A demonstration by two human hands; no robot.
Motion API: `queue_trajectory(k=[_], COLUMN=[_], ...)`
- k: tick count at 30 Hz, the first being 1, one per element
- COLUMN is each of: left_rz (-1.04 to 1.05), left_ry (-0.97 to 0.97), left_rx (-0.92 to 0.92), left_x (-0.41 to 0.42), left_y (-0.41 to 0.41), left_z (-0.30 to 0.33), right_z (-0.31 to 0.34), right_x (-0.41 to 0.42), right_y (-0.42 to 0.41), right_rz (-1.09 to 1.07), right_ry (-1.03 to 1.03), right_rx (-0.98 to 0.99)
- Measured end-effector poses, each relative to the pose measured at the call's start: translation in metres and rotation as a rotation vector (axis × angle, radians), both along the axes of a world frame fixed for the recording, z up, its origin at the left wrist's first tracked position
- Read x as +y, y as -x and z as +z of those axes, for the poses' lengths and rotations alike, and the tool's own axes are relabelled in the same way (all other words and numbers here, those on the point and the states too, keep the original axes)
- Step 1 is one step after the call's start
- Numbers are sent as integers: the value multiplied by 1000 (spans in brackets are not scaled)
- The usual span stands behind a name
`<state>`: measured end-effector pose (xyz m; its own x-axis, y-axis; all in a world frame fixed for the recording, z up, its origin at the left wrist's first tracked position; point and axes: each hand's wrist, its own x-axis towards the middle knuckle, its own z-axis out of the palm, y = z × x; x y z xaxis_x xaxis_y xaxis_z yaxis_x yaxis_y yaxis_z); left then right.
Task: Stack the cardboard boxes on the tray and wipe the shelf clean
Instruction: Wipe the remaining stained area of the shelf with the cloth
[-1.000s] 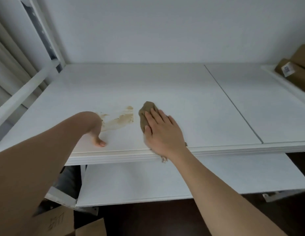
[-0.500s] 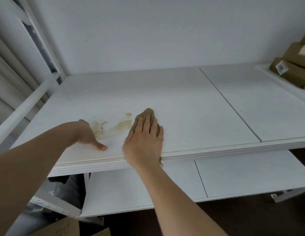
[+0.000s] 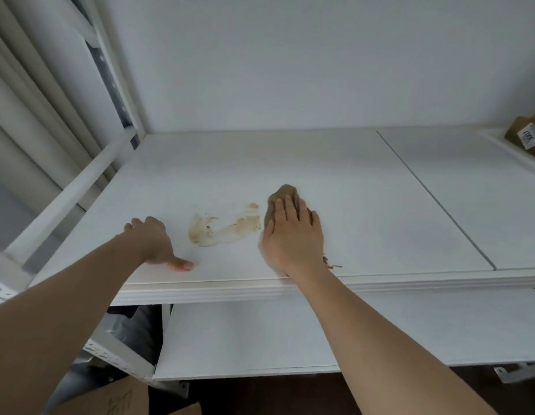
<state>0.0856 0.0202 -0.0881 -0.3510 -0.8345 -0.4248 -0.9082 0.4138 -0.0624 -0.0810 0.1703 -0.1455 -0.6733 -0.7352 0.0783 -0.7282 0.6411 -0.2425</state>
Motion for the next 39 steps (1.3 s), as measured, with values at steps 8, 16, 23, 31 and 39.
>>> queue_trajectory(k=[8,16,23,31,39], left_rz=[-50,-50,43,-3,-31], left_ry=[-25,-13,-56,-112,-82], left_rx=[-32,-119,-74,-34,3], left_x=[-9,-16,-15,-17,-11], left_y=[-3,14,4,-3,-9], left_z=[-7,-2,-7,-5,-2], right_z=[1,1,7,4,2], right_x=[41,-38,-6,-63,-25], right_y=[74,43,67,58,53], right_rz=[-75,135,334,173,446], right_ry=[-63,-45,-106,-89,-82], right_rx=[57,30,68,27,41])
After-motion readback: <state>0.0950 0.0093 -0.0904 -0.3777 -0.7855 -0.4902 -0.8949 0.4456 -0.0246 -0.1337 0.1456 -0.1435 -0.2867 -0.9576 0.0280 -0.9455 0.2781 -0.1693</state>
